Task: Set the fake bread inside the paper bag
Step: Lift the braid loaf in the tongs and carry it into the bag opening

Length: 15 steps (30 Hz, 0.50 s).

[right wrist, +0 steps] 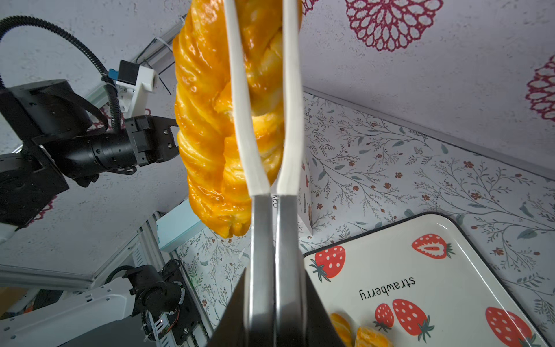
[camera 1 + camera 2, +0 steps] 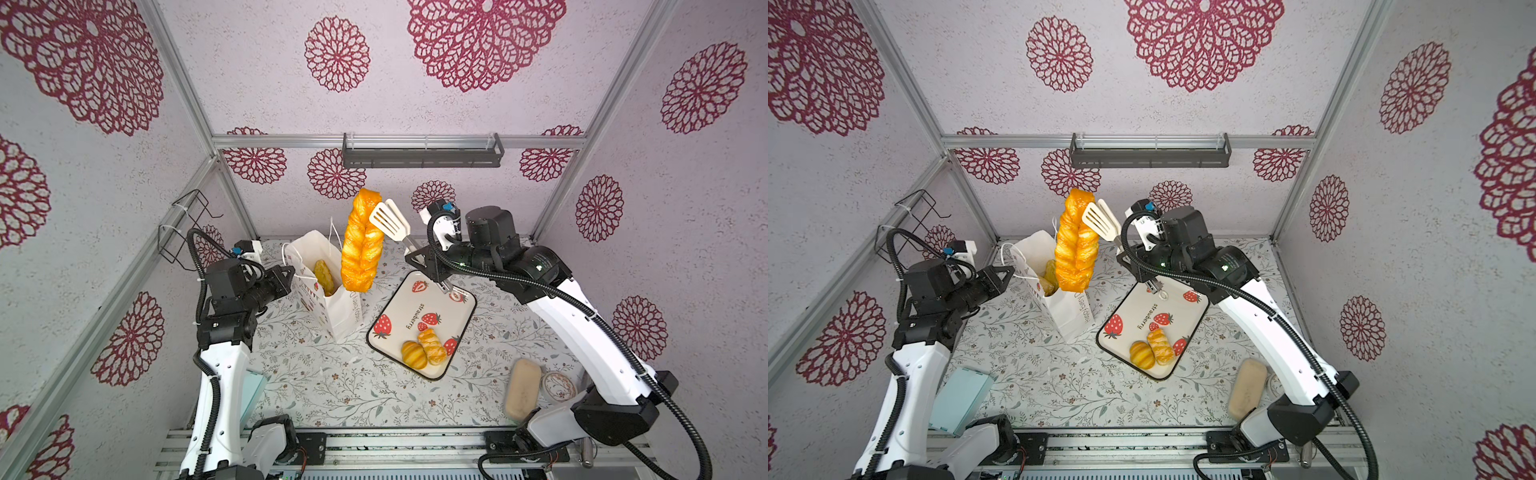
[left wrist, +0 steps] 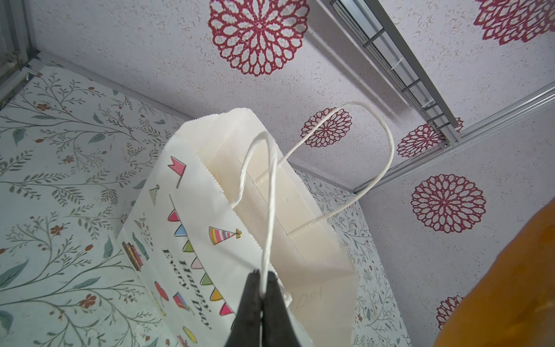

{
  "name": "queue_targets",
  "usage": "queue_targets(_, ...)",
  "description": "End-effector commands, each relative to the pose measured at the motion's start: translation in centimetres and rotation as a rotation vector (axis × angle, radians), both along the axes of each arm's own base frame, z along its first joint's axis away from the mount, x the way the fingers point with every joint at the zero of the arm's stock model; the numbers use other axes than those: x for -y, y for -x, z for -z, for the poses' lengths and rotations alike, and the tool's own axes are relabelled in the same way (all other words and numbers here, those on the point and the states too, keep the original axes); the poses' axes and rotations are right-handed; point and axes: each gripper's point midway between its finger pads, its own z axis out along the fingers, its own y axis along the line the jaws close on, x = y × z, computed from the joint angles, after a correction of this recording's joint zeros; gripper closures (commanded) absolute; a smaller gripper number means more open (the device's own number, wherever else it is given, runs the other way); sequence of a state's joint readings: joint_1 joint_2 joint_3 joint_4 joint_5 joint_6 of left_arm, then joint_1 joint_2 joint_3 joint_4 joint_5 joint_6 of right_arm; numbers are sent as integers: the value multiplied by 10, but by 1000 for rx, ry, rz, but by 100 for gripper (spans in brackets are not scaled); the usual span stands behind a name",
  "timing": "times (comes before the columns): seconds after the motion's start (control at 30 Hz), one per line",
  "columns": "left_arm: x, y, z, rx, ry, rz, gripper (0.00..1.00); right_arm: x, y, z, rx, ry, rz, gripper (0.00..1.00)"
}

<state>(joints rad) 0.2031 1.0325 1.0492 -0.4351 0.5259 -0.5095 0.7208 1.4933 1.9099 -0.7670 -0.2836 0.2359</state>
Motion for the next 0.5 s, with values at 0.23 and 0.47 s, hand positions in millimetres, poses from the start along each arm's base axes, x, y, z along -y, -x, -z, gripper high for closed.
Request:
queue_targets(0.23, -6, -1, -2, 16, -1, -20, 100, -33, -3, -58, 166, -71, -78, 80)
queue_targets(0.47, -13, 1, 0, 2, -22, -48, 100, -55, -21, -55, 192, -48, -89, 80)
